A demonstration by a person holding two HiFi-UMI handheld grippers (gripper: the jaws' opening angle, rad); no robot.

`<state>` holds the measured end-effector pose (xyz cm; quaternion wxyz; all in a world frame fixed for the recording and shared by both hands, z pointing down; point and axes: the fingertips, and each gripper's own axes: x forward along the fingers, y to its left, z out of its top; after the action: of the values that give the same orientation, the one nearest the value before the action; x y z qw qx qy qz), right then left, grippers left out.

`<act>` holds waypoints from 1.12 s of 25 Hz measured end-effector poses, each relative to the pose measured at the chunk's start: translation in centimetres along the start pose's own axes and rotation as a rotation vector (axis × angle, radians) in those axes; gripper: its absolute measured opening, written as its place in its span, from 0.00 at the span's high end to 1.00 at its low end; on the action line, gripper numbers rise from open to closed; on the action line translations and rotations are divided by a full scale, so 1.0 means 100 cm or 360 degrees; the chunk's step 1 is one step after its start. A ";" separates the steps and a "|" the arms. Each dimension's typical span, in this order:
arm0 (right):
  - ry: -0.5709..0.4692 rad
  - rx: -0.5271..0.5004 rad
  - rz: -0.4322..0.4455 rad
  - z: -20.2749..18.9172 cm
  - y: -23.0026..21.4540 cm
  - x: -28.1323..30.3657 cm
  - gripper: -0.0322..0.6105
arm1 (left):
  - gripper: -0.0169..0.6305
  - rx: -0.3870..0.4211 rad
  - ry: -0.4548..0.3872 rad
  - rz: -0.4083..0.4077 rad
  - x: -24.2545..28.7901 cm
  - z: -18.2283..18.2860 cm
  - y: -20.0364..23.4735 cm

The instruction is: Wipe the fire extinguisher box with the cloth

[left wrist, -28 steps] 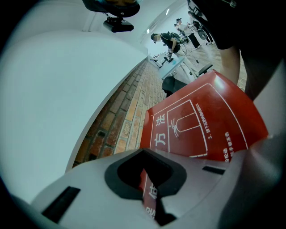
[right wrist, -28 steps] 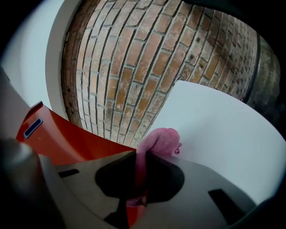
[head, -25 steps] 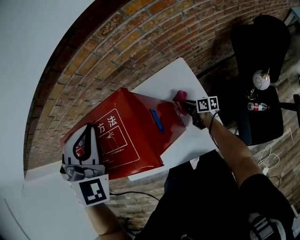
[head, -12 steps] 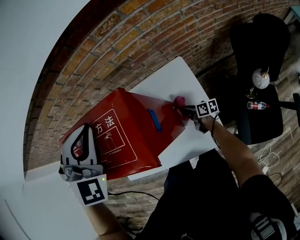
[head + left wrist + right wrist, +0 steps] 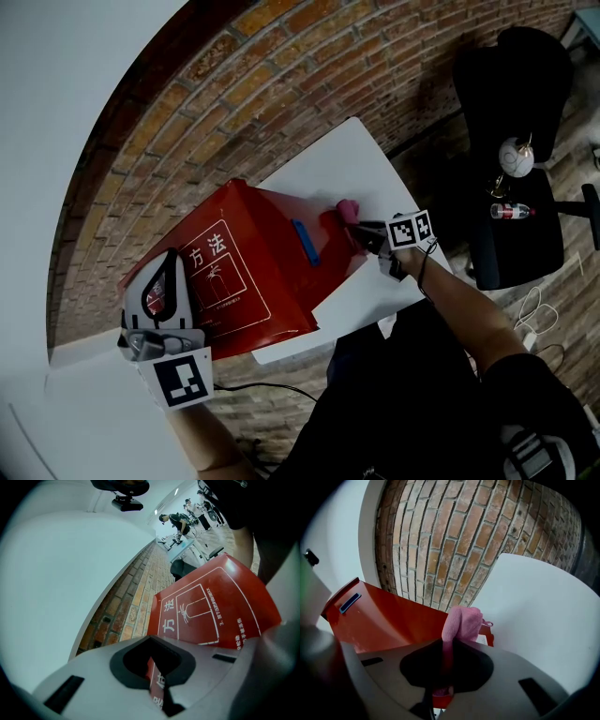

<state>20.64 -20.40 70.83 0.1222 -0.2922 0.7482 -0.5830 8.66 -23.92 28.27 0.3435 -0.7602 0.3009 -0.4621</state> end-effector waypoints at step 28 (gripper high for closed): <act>-0.0009 -0.0067 0.0125 0.031 0.088 -0.010 0.85 | 0.95 0.0003 -0.0001 0.0000 0.000 0.000 0.000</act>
<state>20.48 -20.95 61.42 0.1409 -0.2667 0.7709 -0.5611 8.68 -23.89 28.24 0.3444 -0.7601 0.3003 -0.4621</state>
